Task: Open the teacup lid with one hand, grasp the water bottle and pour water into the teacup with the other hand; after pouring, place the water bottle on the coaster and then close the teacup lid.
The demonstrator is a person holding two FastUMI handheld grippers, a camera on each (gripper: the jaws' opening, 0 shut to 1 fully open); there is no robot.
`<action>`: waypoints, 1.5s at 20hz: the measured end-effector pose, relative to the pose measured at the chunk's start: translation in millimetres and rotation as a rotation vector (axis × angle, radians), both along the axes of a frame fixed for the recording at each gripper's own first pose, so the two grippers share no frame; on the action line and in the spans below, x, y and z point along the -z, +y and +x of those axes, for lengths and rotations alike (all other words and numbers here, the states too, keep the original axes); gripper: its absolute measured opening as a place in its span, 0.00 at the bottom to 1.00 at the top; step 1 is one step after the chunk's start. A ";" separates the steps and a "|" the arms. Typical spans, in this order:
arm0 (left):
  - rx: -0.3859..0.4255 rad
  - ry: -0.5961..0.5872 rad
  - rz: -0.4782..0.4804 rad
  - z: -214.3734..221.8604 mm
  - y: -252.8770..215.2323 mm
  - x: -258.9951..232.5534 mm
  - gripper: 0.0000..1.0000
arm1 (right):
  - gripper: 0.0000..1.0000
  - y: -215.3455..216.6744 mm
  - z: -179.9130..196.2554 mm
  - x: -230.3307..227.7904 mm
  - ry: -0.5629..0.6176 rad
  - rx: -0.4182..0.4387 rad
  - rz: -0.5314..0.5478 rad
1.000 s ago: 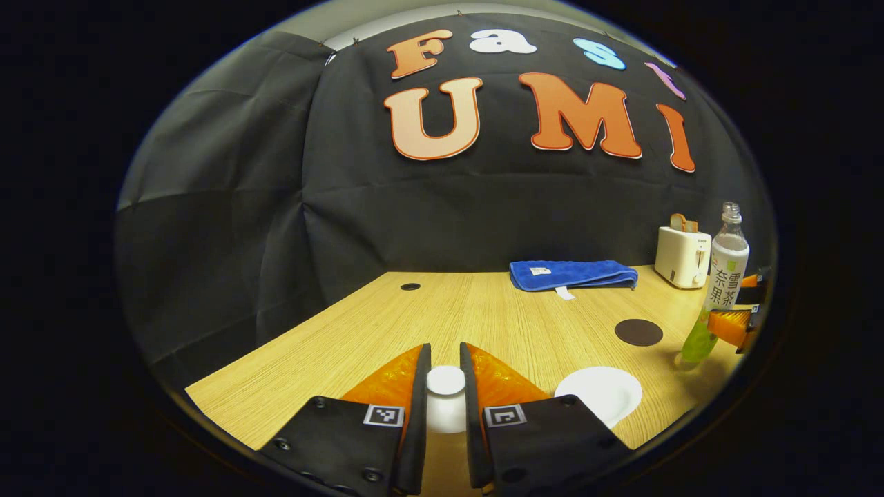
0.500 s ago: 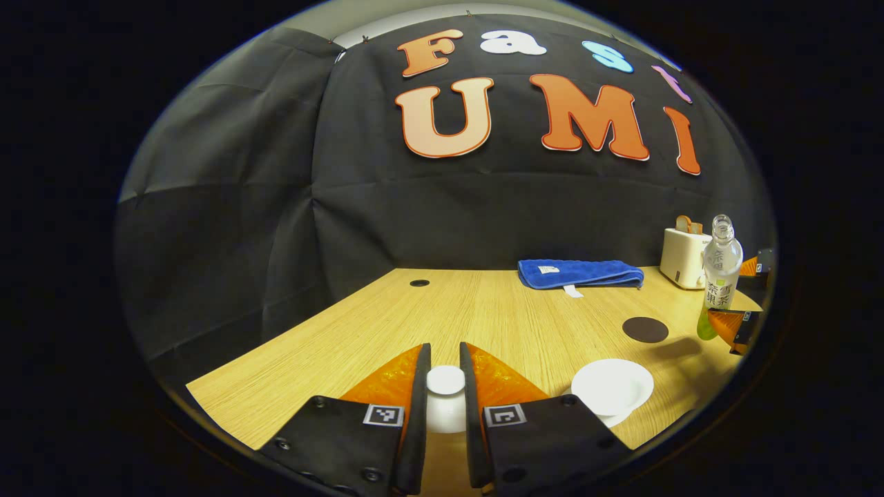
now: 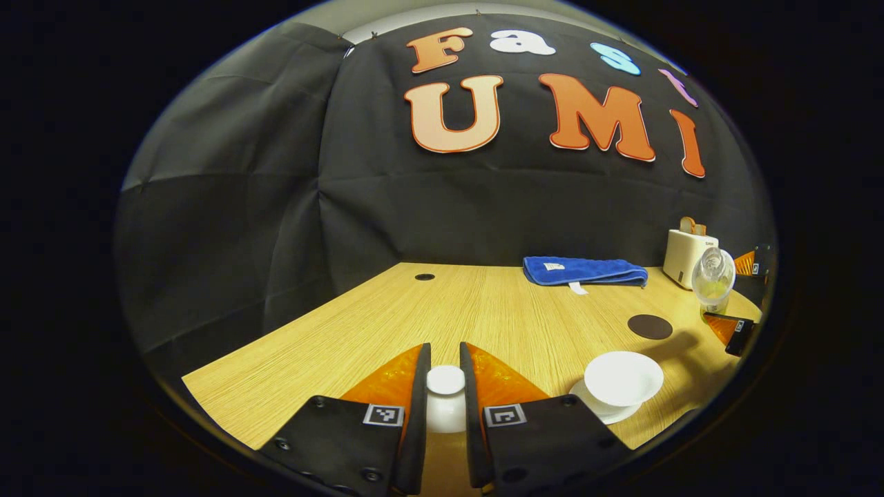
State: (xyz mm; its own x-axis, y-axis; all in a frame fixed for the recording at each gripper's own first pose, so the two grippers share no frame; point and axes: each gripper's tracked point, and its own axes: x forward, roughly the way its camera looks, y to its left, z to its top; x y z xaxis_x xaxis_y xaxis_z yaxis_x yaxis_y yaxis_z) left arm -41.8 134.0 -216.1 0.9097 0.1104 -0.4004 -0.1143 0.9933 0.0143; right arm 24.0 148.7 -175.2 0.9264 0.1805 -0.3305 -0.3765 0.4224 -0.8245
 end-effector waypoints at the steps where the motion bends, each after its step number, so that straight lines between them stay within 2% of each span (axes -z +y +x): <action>1: 0.000 -0.001 0.001 -0.9 0.1 0.5 0.28 | 0.64 3.2 0.5 -0.5 -0.016 -0.018 -0.029; 8: 0.003 -0.004 0.016 -3.2 9.0 -1.2 0.29 | 0.64 15.3 3.0 -4.1 -0.132 -0.125 -0.247; 18: 0.013 0.006 0.015 -6.9 17.0 2.6 0.27 | 0.64 32.0 12.9 -14.7 -0.261 -0.237 -0.453; 30: 0.018 -0.013 0.025 -5.6 28.8 -0.1 0.28 | 0.64 36.2 27.4 -35.0 -0.377 -0.278 -0.550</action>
State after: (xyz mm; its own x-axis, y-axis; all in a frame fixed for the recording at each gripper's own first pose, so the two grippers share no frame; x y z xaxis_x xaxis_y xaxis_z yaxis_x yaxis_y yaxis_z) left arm -47.5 162.8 -216.0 0.9166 0.1043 -0.3860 -0.0971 0.9945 0.0380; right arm 51.5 185.0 -140.2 0.9393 0.3258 -0.1079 -0.0574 -0.1611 -0.9853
